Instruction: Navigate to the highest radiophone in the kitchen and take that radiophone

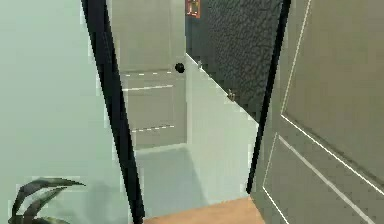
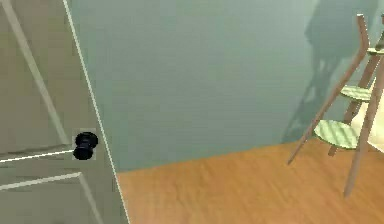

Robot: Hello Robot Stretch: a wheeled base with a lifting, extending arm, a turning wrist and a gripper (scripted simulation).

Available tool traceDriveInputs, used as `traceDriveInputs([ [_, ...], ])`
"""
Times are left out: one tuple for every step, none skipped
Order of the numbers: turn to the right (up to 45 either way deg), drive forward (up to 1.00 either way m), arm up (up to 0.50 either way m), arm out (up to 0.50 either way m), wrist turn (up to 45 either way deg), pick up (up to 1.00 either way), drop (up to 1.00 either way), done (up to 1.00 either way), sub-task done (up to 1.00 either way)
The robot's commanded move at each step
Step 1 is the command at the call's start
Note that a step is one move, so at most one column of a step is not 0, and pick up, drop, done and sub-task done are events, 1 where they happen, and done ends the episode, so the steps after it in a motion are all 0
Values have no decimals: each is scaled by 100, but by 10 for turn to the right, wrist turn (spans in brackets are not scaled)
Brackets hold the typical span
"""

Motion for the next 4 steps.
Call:
traceDriveInputs([
  [0,100,0,0,0,0,0,0,0],
  [0,20,0,0,0,0,0,0,0],
  [270,0,0,0,0,0,0,0,0],
  [0,45,0,0,0,0,0,0,0],
])
